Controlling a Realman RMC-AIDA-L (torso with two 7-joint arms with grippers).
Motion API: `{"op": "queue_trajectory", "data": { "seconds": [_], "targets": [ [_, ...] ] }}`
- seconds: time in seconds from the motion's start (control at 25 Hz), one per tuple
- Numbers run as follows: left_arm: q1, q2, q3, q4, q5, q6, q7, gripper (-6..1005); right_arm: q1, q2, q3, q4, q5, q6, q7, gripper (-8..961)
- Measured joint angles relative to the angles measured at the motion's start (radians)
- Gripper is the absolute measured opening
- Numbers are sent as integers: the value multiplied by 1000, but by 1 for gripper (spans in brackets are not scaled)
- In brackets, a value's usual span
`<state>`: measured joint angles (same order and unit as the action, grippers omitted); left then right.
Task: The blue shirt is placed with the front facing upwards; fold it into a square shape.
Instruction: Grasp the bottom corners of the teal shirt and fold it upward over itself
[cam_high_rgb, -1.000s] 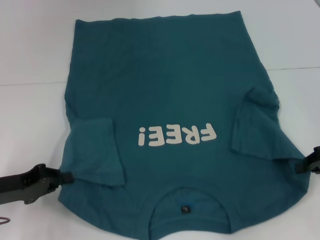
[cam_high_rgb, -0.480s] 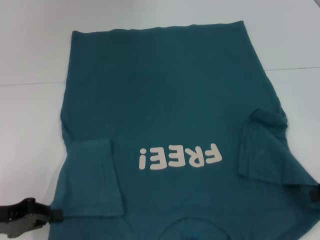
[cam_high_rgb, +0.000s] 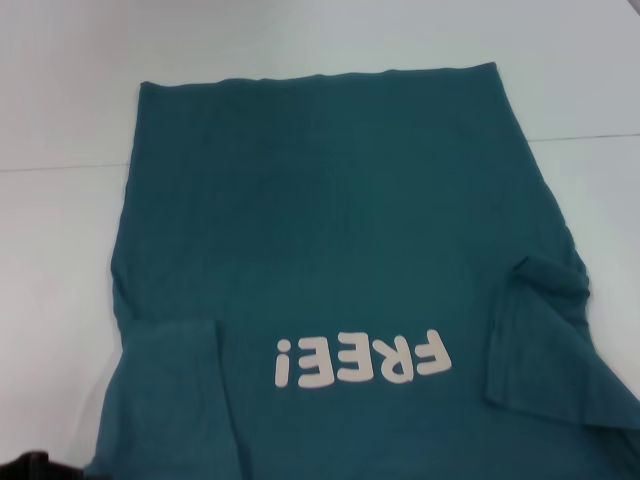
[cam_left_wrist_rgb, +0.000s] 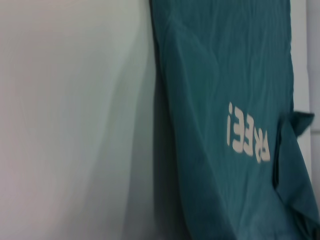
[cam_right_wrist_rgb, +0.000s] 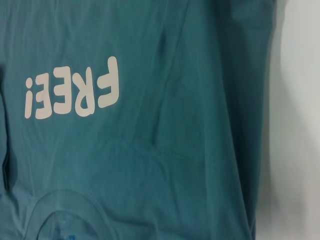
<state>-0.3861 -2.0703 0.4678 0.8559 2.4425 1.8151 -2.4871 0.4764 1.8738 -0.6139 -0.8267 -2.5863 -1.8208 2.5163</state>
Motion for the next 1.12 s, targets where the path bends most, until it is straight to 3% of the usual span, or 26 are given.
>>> {"op": "queue_trajectory", "data": {
  "seconds": [0.16, 0.44, 0.92, 1.12],
  "targets": [
    [-2, 2, -1, 12, 19, 72, 22, 24, -15, 4, 21, -11, 4, -14, -29, 3],
    [-84, 34, -3, -31, 13, 116, 26, 23, 31, 3, 121, -1, 13, 13, -58, 3],
    [-241, 86, -13, -112, 9, 22, -79, 22, 138, -7, 196, 63, 143, 139, -3, 3],
    [-309, 124, -20, -122, 10, -37, -119, 22, 156, -16, 196, 63, 192, 226, 42, 3]
  ]
}}
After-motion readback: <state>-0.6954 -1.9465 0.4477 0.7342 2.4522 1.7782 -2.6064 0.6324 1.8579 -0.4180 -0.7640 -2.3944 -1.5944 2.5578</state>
